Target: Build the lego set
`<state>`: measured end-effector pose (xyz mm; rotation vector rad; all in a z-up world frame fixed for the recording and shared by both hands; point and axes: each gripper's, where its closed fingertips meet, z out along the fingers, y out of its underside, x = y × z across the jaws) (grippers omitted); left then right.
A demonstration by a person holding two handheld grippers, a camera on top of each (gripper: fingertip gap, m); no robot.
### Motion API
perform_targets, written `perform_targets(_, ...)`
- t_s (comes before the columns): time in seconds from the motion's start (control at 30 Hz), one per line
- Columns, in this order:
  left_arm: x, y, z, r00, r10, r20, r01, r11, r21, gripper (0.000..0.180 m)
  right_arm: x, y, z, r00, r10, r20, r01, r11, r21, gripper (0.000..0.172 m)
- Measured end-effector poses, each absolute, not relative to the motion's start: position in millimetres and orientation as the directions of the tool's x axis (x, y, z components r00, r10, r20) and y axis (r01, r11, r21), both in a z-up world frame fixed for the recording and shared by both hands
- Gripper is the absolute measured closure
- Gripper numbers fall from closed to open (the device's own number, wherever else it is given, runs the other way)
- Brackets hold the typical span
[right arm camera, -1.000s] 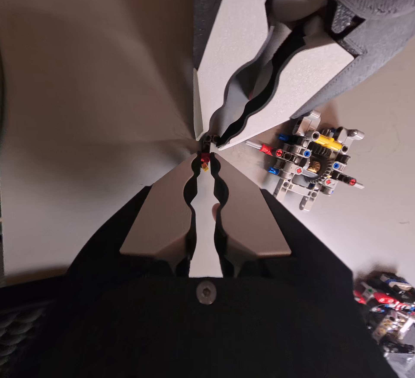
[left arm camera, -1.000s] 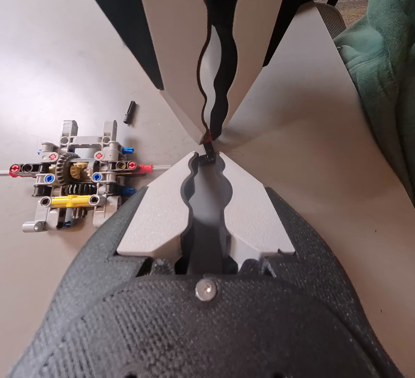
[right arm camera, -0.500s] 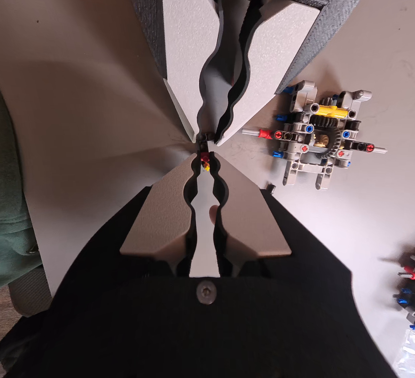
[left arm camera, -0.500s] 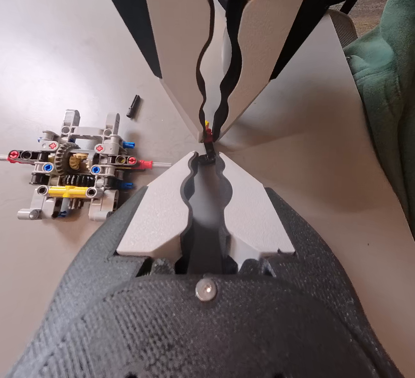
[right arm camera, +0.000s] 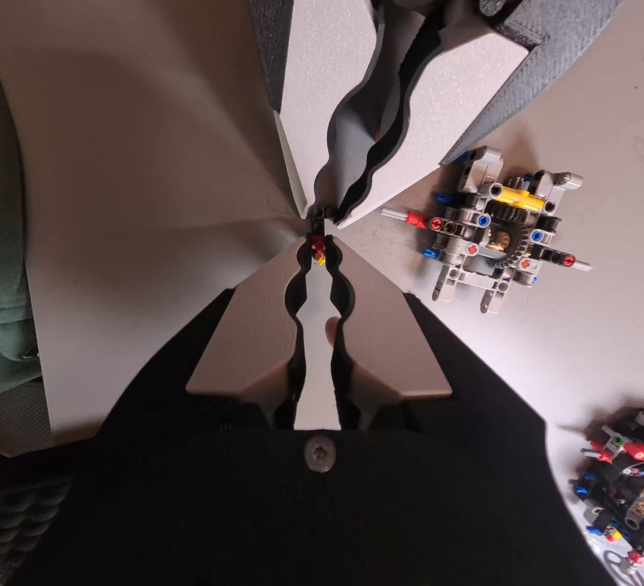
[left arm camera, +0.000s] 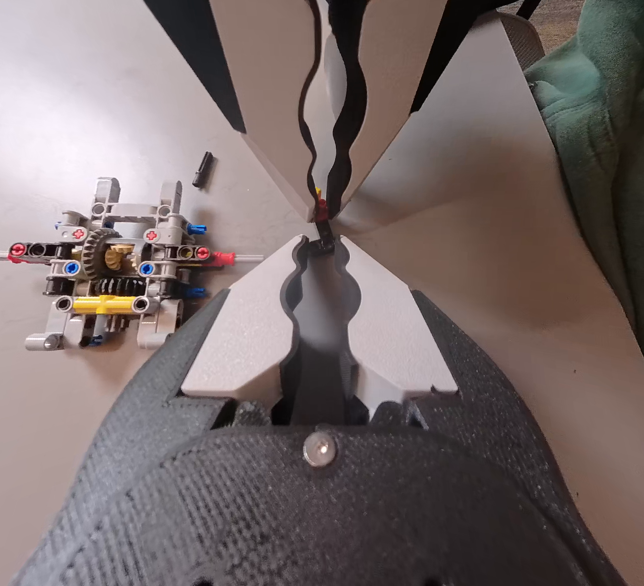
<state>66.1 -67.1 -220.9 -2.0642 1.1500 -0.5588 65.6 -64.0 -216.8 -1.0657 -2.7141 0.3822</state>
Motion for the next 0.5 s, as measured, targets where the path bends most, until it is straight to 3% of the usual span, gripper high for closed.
perform_targets(0.5, 66.7, -67.5, -221.2, 0.504, -0.863, 0.034, -0.559, -0.356, -0.749, 0.166, 65.9, -64.7, -217.1, -0.755, 0.651, 0.074, 0.606, 0.737, -0.298, 0.165)
